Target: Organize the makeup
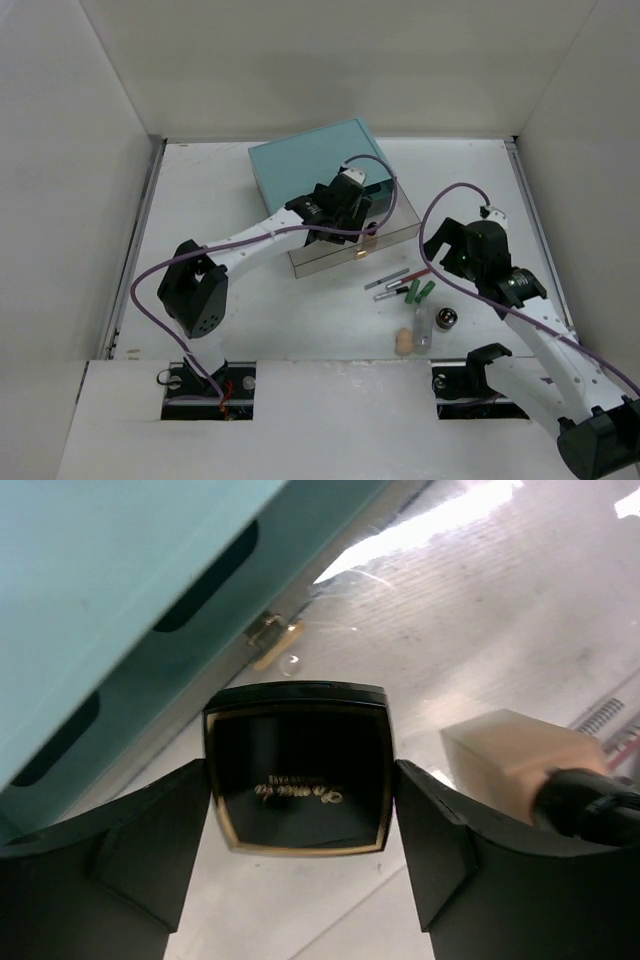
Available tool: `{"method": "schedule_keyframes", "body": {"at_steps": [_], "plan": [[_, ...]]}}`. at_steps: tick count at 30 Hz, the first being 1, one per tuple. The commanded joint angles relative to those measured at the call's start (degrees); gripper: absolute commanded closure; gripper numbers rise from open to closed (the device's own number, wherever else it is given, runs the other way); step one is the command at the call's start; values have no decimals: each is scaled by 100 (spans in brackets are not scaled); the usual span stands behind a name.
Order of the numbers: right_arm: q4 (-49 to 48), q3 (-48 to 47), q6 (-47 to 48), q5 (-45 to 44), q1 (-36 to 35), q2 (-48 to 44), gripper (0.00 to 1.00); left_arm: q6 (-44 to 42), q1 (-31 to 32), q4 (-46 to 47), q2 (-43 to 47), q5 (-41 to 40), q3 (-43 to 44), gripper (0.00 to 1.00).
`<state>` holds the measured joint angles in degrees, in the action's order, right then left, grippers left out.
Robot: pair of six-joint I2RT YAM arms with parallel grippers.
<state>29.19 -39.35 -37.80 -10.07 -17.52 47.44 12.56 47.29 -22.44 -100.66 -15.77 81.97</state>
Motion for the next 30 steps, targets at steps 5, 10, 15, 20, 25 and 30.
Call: {"method": "schedule_keyframes", "body": {"at_steps": [5,10,15,20,25,30], "plan": [[525,33,-192,31,-413,-200,0,-16,-58,11,134,-84,82,11],[1350,-72,-578,-30,-1029,-139,0,-43,-31,20,433,-93,21,0],[1940,94,-1342,22,-1495,45,0,-130,74,90,1144,-93,-190,0],[2108,244,-1905,-21,-1943,485,0,-157,-57,336,2137,-303,-682,0],[2030,498,-2345,-118,-1961,748,0,-157,-514,415,2666,-813,-1052,0],[1792,666,-2434,-92,-1961,1065,5,-113,-918,380,2797,-910,-1210,0]]}}
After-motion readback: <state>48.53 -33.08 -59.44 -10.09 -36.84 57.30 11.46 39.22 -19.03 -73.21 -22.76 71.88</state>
